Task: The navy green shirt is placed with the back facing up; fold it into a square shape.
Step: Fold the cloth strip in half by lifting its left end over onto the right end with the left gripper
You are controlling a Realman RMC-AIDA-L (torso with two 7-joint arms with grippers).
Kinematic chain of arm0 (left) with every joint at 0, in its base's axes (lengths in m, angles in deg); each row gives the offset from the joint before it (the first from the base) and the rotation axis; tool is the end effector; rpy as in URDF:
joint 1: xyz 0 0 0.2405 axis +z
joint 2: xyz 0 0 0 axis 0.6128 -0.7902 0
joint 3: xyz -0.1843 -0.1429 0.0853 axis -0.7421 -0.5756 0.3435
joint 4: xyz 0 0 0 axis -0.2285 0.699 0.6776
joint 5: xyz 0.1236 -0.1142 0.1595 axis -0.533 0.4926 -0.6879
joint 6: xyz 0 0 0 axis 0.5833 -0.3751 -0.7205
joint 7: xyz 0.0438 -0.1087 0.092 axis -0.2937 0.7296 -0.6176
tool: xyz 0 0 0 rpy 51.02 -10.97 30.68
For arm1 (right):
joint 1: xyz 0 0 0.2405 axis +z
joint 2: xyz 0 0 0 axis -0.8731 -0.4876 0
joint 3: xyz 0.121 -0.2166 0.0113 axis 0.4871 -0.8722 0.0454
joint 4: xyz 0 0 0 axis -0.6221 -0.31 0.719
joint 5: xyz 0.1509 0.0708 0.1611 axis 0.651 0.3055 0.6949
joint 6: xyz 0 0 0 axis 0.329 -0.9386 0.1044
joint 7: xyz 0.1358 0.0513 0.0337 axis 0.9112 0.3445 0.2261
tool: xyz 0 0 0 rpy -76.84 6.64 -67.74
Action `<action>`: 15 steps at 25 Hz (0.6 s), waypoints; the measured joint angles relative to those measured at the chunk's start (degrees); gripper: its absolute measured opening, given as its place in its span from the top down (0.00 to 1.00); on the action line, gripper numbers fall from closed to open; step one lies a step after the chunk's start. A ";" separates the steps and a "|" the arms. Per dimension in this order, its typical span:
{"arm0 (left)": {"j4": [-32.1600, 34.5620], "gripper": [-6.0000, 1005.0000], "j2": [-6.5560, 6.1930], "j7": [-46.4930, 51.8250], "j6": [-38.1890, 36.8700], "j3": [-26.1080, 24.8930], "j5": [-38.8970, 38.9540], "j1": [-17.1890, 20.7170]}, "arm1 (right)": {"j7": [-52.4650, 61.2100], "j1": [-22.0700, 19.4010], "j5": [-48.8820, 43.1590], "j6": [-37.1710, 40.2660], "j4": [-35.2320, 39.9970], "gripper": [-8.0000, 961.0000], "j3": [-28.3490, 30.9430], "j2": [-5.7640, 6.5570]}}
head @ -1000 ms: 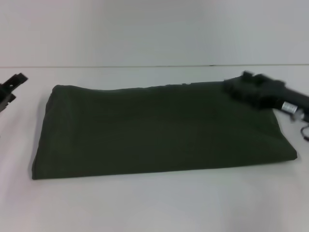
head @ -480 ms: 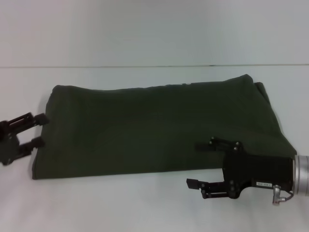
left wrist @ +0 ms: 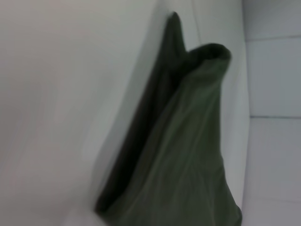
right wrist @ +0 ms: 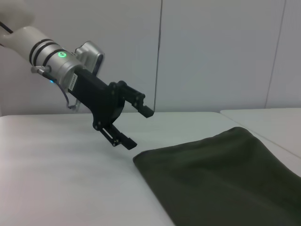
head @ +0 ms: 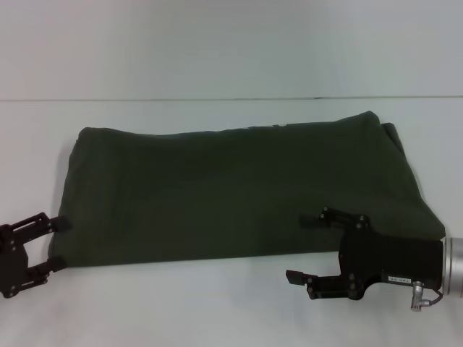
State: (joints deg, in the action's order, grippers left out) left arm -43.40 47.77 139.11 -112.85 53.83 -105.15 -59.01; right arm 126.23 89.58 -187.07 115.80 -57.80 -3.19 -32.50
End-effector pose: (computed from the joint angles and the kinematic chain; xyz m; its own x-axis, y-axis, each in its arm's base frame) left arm -0.3801 0.2723 0.0581 -0.5095 0.7254 0.4629 0.8385 0.2977 0.4563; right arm 0.2712 0.3210 -0.0518 0.8887 0.0012 -0.4585 -0.1336 -0.9559 -0.2615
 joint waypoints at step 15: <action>-0.90 0.21 -0.26 3.27 2.52 -1.87 -4.33 0.37 | 0.45 -0.63 0.57 0.08 0.43 0.03 0.76 -0.02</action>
State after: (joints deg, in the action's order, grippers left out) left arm -44.30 47.51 142.37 -110.33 51.96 -109.48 -58.64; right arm 126.69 88.96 -186.50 115.89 -57.37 -2.44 -32.53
